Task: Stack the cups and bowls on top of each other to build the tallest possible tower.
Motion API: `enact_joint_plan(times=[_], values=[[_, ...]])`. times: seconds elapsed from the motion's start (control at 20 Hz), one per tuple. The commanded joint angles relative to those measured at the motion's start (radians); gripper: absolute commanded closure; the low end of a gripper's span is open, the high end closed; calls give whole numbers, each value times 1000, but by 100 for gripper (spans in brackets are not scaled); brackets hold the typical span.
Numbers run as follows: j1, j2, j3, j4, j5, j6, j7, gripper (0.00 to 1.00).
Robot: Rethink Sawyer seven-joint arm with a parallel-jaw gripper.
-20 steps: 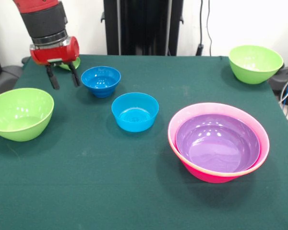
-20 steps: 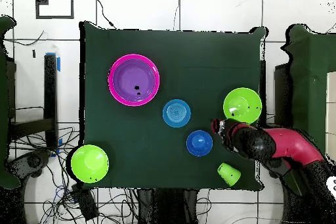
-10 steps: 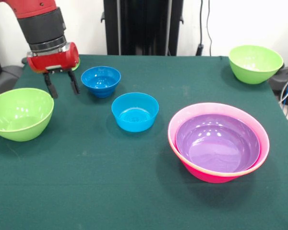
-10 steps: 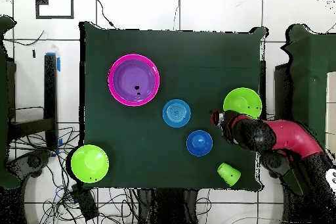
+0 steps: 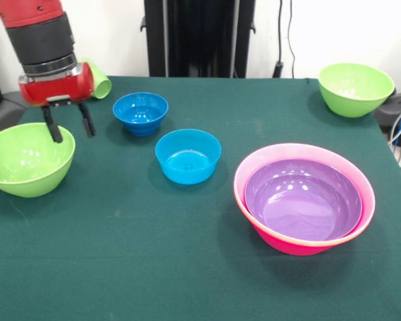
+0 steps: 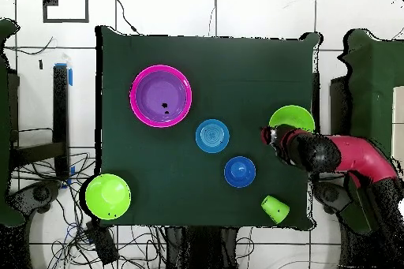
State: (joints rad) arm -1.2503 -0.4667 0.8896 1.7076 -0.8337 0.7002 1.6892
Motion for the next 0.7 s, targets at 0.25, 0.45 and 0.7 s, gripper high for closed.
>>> enact_joint_plan(times=[0.25, 0.45, 0.7], values=[[57, 115, -15, -242, 29, 180, -377, 0], [62, 181, -24, -287, 15, 138, -371, 0], [61, 224, -29, -296, -11, 72, -342, 0]])
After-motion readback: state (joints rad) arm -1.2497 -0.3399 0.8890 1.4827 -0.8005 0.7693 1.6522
